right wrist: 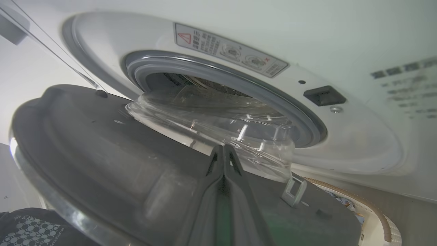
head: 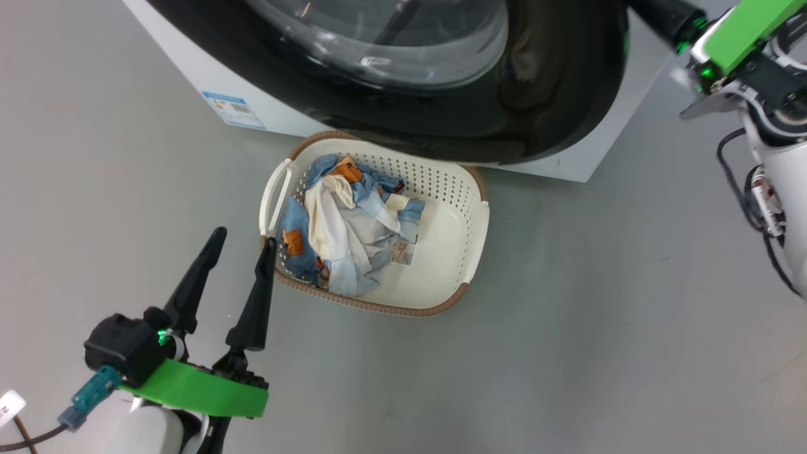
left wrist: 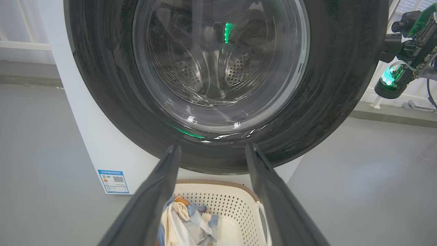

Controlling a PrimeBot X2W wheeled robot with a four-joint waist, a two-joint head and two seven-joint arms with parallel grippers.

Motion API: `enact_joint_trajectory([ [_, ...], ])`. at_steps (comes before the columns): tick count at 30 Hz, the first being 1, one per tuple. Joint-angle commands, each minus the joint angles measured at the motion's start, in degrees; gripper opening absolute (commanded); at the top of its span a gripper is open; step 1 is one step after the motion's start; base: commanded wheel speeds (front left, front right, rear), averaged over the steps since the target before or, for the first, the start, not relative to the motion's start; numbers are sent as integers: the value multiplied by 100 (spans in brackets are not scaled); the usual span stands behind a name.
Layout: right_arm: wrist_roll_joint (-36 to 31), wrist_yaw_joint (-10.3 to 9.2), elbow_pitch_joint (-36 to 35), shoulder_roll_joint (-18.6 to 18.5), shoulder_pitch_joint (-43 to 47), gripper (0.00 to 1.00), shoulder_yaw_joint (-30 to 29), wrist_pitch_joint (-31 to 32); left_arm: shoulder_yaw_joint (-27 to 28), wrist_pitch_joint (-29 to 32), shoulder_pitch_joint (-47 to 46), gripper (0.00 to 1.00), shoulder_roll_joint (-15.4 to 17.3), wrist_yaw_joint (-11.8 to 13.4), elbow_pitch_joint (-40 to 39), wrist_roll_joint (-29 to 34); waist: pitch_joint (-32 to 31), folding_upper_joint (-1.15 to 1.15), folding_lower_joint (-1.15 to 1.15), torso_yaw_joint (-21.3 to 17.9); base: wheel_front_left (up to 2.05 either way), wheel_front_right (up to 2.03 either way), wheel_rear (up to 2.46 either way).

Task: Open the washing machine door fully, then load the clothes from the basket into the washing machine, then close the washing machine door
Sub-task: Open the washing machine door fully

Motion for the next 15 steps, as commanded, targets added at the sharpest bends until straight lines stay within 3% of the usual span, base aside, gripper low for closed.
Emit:
enact_joint_trajectory([
  [1,29,10,-233,260,209,0,126,113,243,-70,-7,100,151,-17,-109,44,-86,0,0,-78,0,0,0],
  [15,131,10,-718,341,722,0,352,523,240,-70,159,100,186,-17,-91,108,-401,0,0,-259,0,0,0],
])
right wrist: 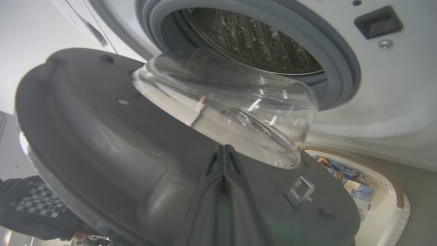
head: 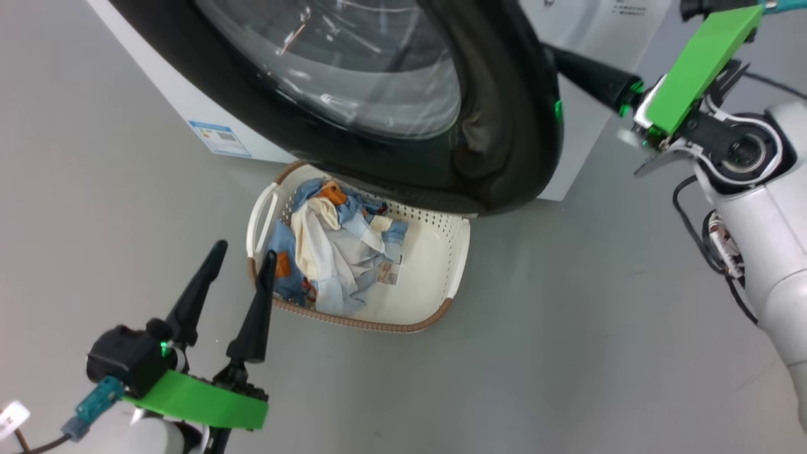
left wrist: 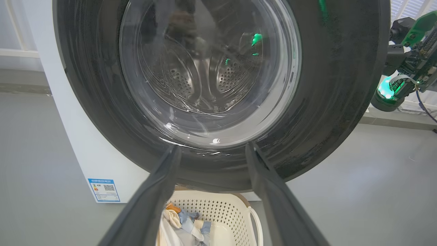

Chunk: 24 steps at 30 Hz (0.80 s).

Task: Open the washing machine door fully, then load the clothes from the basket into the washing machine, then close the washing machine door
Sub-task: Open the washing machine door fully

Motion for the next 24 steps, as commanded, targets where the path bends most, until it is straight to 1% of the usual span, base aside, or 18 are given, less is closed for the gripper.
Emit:
enact_joint_trajectory([
  [1,28,10,-247,146,179,0,139,103,227,-70,33,100,171,-17,-98,91,-92,0,0,-44,0,0,0],
  [8,-13,10,-505,182,475,0,331,261,246,-70,143,100,174,-17,-79,121,-248,0,0,-104,0,0,0],
  [24,-27,10,-1339,307,1150,0,787,588,224,-70,426,100,101,-17,-18,209,-630,0,0,-190,0,0,0],
])
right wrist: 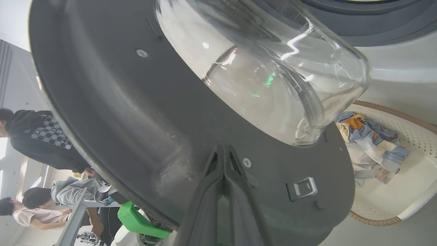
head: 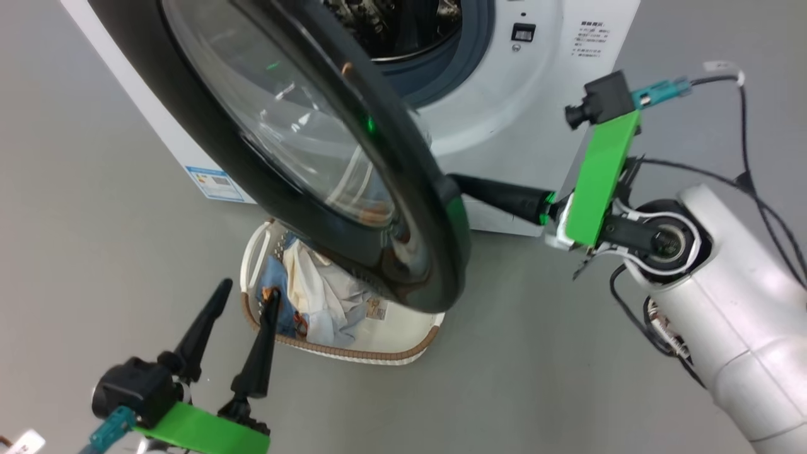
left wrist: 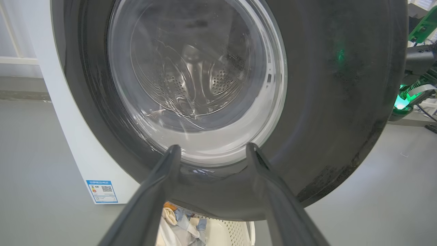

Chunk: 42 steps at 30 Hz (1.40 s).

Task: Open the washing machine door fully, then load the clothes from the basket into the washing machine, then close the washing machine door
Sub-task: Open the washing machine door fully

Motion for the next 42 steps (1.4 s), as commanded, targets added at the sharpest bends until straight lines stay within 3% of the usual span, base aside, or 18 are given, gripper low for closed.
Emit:
enact_joint_trajectory([
  [1,-2,10,-230,127,141,0,102,53,207,-70,-21,100,91,-17,-92,41,-54,0,0,3,0,0,0],
  [42,-65,10,-736,905,576,0,973,3,604,-70,91,100,-72,-17,124,37,-306,0,0,683,0,0,0],
])
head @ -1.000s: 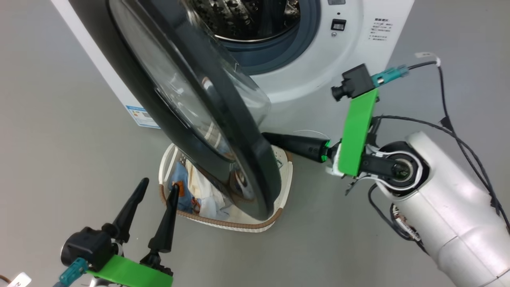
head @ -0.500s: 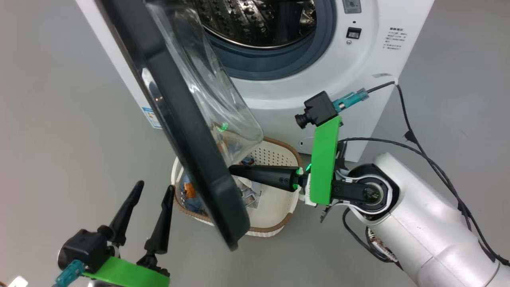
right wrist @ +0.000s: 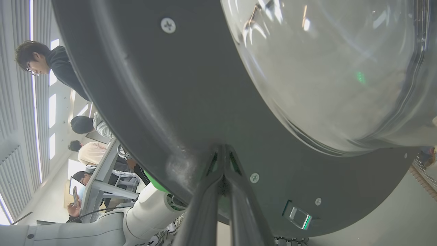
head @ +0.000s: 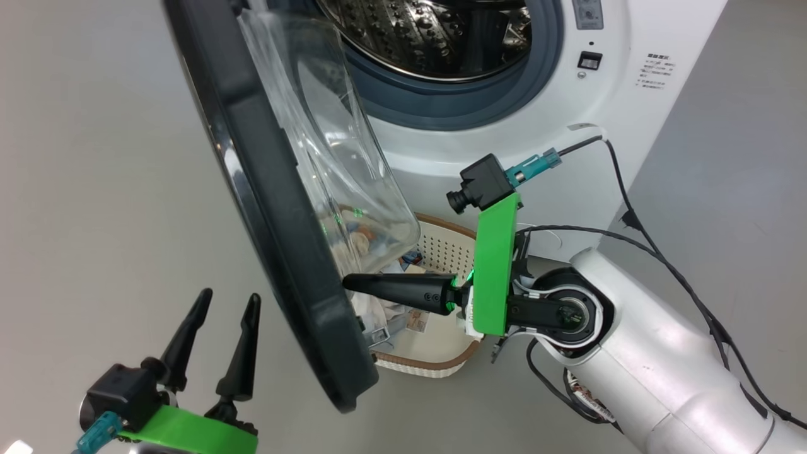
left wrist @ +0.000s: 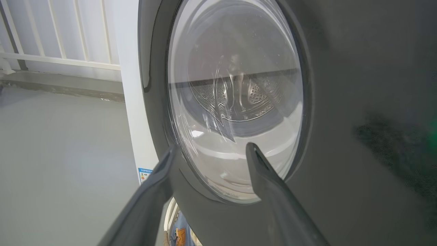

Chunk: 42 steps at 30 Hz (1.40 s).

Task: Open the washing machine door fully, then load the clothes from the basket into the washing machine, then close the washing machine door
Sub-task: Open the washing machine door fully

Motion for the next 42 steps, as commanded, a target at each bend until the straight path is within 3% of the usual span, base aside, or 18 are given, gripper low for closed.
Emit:
enact_joint_trajectory([
  [1,3,10,-161,242,106,0,70,-30,247,-70,-34,100,108,-17,-76,21,-16,0,0,41,0,0,0],
  [18,46,10,-132,570,96,0,264,-47,379,-70,9,100,121,-17,7,46,-38,0,0,232,0,0,0],
  [27,-1,10,-73,467,201,0,190,-224,410,-70,65,100,111,-17,69,69,-142,0,0,187,0,0,0],
  [28,-13,10,-67,441,228,12,181,-259,412,-70,78,100,114,-17,78,70,-169,0,0,165,0,0,0],
  [30,-39,10,-68,385,292,48,151,-359,407,-70,99,100,123,-17,100,73,-210,0,0,126,0,0,0],
  [31,-40,10,-67,353,332,86,141,-395,407,-70,108,100,129,-17,114,75,-230,0,0,107,0,0,0],
  [32,-55,10,-71,312,370,100,135,-435,410,-70,118,100,134,-17,129,77,-258,0,0,84,0,0,0],
  [42,-164,10,-3,-236,947,100,61,-939,467,-70,266,100,172,-17,232,103,-499,0,0,-87,0,0,0],
])
